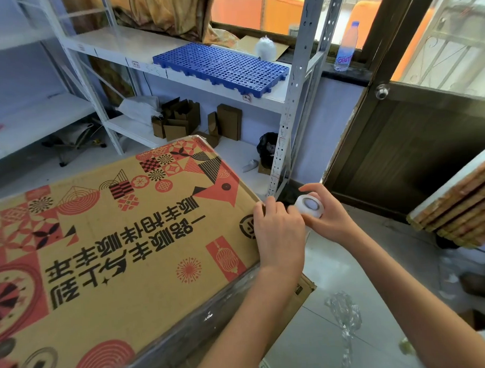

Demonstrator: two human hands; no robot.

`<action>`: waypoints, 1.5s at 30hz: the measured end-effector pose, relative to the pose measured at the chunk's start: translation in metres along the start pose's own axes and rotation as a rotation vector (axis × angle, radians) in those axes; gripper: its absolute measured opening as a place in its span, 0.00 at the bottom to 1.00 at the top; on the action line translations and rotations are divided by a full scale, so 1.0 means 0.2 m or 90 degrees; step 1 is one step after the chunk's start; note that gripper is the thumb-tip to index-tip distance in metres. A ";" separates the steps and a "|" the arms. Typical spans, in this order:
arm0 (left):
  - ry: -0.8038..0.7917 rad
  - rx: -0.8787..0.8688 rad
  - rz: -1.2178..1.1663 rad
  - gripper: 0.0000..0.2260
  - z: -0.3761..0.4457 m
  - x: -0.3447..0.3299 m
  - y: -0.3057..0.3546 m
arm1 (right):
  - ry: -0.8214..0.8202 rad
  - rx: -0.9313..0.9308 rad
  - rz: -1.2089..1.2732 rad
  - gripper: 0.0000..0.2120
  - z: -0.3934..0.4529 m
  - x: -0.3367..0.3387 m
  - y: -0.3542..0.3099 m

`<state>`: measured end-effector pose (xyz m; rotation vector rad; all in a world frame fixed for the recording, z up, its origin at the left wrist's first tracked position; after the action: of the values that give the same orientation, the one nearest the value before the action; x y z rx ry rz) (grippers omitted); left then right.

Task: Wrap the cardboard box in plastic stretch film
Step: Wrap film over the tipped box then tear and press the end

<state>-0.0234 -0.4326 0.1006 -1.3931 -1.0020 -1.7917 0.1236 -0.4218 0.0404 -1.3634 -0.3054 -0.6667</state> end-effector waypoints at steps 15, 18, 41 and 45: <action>0.032 -0.030 -0.061 0.13 -0.01 -0.05 0.03 | 0.085 -0.038 -0.006 0.25 -0.16 -0.05 0.09; 0.049 -0.014 -0.103 0.17 -0.02 -0.05 0.03 | 0.060 -0.030 -0.008 0.25 -0.16 -0.04 0.09; 0.027 -0.020 -0.140 0.11 -0.01 -0.06 0.02 | -0.005 -0.058 0.125 0.20 -0.13 0.01 0.05; 0.016 -0.022 -0.087 0.12 -0.01 -0.06 0.03 | 0.015 -0.048 0.105 0.18 -0.13 0.01 0.04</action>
<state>-0.0165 -0.4368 0.0889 -1.3471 -1.0802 -1.9300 0.1249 -0.4465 0.0294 -1.4341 -0.1494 -0.5608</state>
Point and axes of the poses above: each hand's wrist, its own z-axis towards the middle knuckle, its own x-axis out of the back of the hand, y = z × x, the point moved 4 cm from there along z, towards the middle knuckle, and after that the axes turned 2 degrees about x, right-handed, at the moved point
